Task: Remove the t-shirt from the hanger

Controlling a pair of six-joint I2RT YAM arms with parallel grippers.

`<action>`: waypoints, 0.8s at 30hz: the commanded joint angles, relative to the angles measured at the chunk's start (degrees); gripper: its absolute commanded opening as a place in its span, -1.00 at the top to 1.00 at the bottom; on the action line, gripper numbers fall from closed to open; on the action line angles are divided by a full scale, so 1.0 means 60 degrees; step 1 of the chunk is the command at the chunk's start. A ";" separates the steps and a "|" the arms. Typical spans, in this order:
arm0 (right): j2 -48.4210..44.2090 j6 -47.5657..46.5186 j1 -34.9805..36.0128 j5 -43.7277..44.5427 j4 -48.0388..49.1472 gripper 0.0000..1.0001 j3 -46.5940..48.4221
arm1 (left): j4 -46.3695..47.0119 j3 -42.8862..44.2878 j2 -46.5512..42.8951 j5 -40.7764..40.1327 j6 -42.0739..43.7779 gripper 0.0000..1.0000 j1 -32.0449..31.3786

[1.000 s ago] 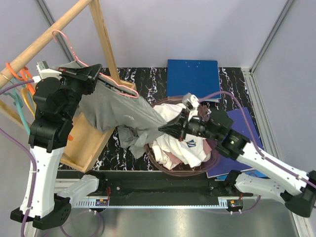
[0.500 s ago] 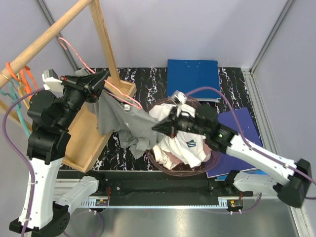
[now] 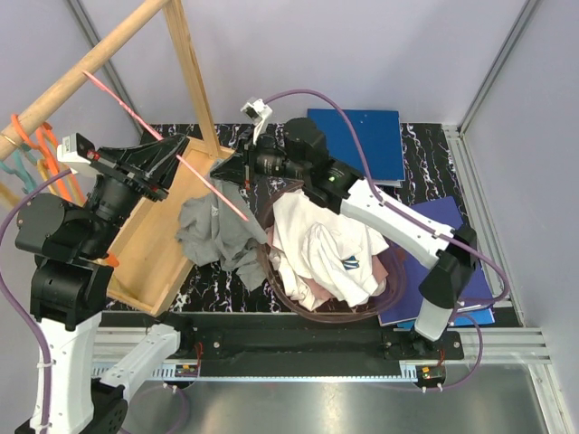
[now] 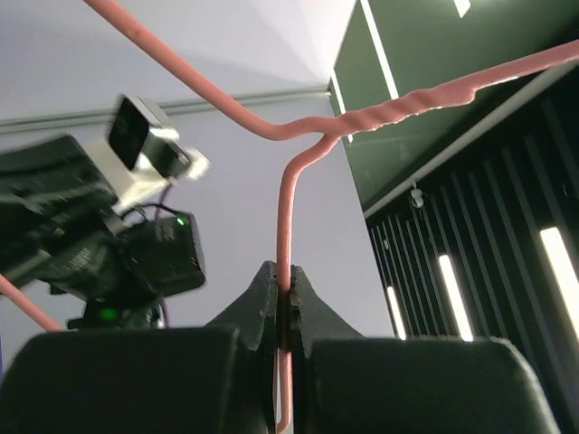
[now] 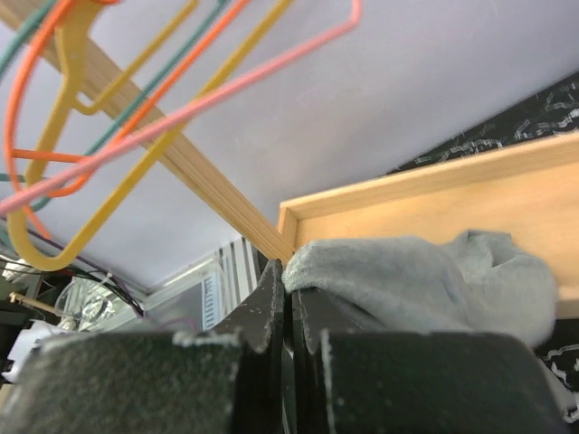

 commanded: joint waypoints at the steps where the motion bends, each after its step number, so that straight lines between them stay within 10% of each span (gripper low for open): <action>1: 0.0098 -0.0241 -0.0051 0.0527 -0.0634 1.00 0.1147 | 0.0787 0.0592 0.0137 0.1086 0.0585 1.00 0.0040; 11: -0.0839 -0.1249 -0.1091 0.0704 -0.2420 1.00 0.4148 | 0.1096 0.0434 -0.0477 0.0692 0.4451 1.00 0.0040; 18: -0.1044 -0.2481 -0.1677 0.1391 -0.3916 1.00 0.8395 | 0.0613 0.0241 -0.0655 0.0309 0.5465 1.00 0.0040; 24: -0.1775 -0.3829 -0.2029 0.2709 -0.4048 1.00 0.8855 | 0.0554 0.0432 -0.0493 0.0573 0.5729 1.00 0.0040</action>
